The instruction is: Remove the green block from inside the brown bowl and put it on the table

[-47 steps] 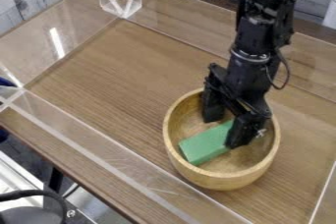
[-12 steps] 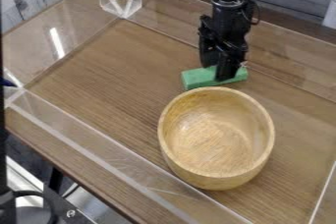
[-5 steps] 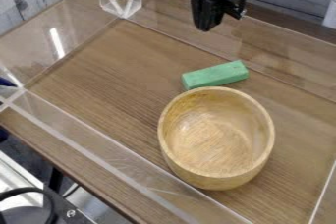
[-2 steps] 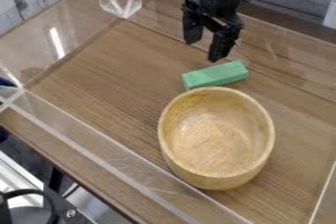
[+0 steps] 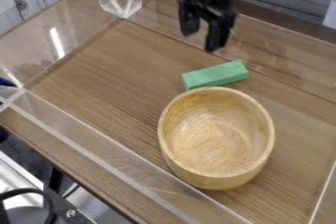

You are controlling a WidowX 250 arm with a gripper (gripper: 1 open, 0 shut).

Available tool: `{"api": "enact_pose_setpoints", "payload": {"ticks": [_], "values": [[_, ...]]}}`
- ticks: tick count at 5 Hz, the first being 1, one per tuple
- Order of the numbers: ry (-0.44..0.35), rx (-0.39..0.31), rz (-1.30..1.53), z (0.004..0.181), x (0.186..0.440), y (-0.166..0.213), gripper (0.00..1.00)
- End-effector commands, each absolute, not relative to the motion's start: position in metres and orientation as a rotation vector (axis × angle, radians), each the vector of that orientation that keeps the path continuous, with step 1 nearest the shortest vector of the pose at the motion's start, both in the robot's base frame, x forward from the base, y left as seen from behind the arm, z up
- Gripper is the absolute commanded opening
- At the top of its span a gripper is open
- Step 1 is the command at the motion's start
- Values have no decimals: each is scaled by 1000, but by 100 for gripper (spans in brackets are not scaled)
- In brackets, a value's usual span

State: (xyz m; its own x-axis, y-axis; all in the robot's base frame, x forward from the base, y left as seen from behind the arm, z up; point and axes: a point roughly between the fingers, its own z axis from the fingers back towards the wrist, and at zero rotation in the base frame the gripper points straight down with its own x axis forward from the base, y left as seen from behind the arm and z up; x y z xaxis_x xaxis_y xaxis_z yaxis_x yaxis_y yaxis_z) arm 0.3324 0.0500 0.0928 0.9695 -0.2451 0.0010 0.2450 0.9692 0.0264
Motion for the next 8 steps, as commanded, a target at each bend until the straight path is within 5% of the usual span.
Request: {"api": "enact_pose_setpoints", "payload": {"ticks": [1,4,5,6,8], "values": [[-102,23,-177,128,333,80,100],[-159,-4,-144,135,332,97,100],[-178,-21,-134,136,321,107,0],[-195,-29,-178,131,329,97,0],[-217,-83,-210,92,357,57,0]]}}
